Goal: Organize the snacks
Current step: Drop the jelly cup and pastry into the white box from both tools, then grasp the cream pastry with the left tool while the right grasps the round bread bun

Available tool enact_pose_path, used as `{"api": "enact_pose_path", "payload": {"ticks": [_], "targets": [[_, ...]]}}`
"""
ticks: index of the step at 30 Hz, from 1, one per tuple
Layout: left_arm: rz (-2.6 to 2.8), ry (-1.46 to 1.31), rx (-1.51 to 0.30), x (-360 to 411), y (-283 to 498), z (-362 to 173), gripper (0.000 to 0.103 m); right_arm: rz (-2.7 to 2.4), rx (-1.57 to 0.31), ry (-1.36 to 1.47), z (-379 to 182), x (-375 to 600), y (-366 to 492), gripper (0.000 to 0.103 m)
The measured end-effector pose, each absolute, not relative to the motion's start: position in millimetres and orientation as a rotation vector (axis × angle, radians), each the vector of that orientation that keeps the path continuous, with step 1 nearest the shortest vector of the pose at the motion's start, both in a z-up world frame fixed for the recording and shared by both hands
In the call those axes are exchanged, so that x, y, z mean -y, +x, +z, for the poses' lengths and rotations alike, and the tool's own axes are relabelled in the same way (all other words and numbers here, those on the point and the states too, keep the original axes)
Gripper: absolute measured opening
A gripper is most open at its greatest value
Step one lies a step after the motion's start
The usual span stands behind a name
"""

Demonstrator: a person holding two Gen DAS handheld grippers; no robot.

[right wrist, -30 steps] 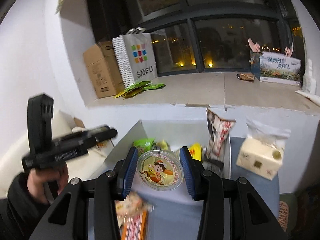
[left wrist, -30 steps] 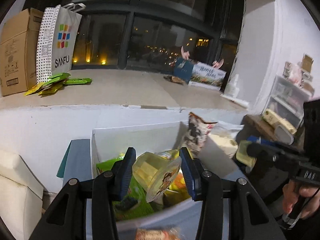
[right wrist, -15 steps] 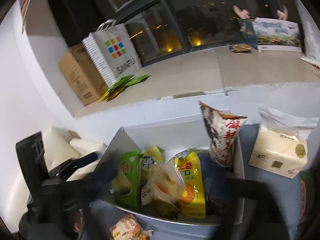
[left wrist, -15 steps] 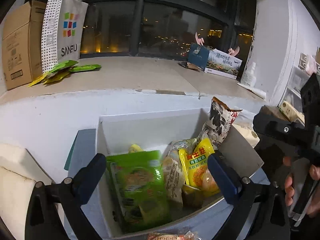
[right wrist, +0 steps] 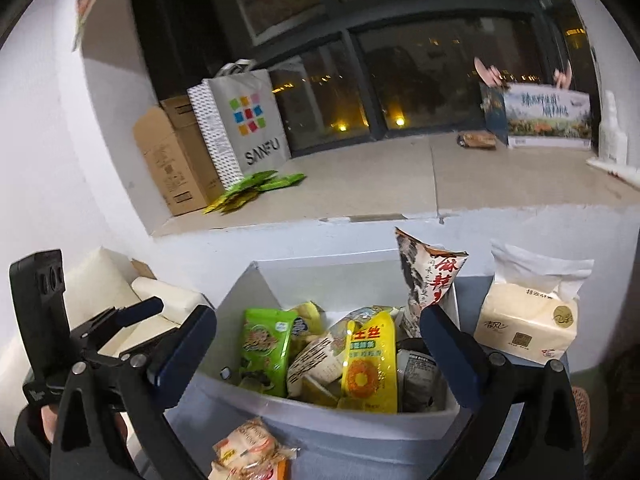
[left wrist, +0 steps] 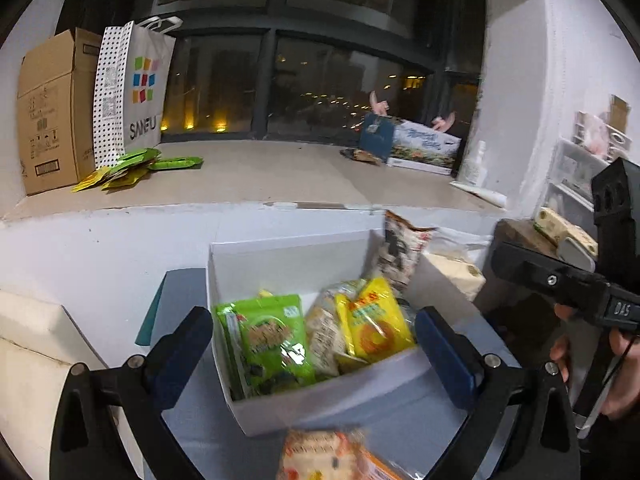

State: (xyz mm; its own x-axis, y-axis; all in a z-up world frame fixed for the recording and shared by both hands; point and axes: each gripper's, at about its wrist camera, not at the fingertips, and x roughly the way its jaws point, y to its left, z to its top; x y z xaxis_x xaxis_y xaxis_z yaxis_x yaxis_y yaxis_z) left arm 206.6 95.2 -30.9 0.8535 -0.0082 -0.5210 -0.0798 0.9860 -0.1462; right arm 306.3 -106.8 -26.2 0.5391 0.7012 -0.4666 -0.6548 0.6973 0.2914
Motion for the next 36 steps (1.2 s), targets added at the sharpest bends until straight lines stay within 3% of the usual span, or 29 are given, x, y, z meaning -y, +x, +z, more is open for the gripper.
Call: {"api": "enact_pose_path", "payload": {"ticks": [12,23,27,36], "targets": [[-0.001,-0.189,-0.450,-55,66,-36,0.103,0.887,-0.466,0.080,-28,162,189,0.103],[0.083,-0.203,-0.426,-61,5,-49,0.103,0.741,-0.551,-0.058,-107,217,127,0.103],[0.075,-0.207,-0.428,-62,4,-52,0.103,0.766,-0.669,-0.074,-128,203,142,0.103],[0.047,-0.181,-0.430,-63,-4,-59,0.103,0.926,-0.687,-0.280,-136,99,158,0.103]]}}
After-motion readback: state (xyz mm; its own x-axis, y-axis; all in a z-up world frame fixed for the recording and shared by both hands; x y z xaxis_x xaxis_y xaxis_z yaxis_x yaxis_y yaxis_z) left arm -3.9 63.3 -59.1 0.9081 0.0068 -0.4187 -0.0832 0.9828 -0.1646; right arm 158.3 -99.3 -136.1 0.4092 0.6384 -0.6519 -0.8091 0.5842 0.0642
